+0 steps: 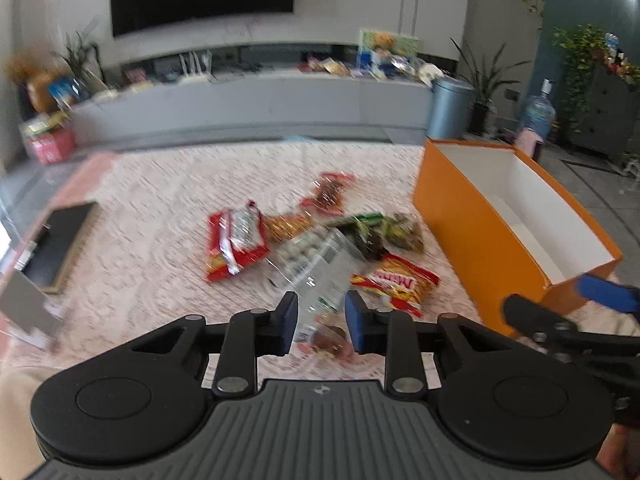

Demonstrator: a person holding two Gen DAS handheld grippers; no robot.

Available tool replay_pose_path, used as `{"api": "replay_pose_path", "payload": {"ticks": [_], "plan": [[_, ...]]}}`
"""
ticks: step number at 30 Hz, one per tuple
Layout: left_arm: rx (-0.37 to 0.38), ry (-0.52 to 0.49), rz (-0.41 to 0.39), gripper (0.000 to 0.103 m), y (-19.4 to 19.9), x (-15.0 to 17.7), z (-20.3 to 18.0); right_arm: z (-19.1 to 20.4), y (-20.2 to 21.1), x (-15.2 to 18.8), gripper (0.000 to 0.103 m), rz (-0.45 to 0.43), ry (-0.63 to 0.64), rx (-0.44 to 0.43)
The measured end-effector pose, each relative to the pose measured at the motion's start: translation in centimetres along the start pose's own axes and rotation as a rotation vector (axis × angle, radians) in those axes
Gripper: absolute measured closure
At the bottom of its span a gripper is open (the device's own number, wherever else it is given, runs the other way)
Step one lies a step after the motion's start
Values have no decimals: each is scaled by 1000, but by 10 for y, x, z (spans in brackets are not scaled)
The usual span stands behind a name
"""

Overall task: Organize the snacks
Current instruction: 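Grasp the small wrapped chocolate with the left tool while the right tool grasps the Mimi bag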

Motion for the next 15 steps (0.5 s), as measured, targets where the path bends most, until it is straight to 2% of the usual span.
{"api": "replay_pose_path", "payload": {"ticks": [2, 6, 7, 12, 15], "plan": [[19, 11, 32, 70, -9, 3, 3, 6, -8, 3, 20, 14, 20, -26], [34, -7, 79, 55, -24, 6, 9, 16, -28, 9, 33, 35, 57, -57], [38, 3, 93, 54, -28, 8, 11, 18, -34, 12, 36, 49, 70, -58], [43, 39, 176, 52, -52, 20, 17, 22, -65, 31, 39, 113, 96, -74], [52, 129, 239, 50, -68, 29, 23, 25, -80, 40, 40, 126, 141, -80]]}}
Point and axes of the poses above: each gripper's, at about its wrist camera, not at the fingertips, and y roughly against the way its jaws point, z to its left, x to its underside, the point moved 7 cm from there along -y, roughly the way its jaws point, and after that the axes turned 14 degrees about -z, right-handed, at the moved point
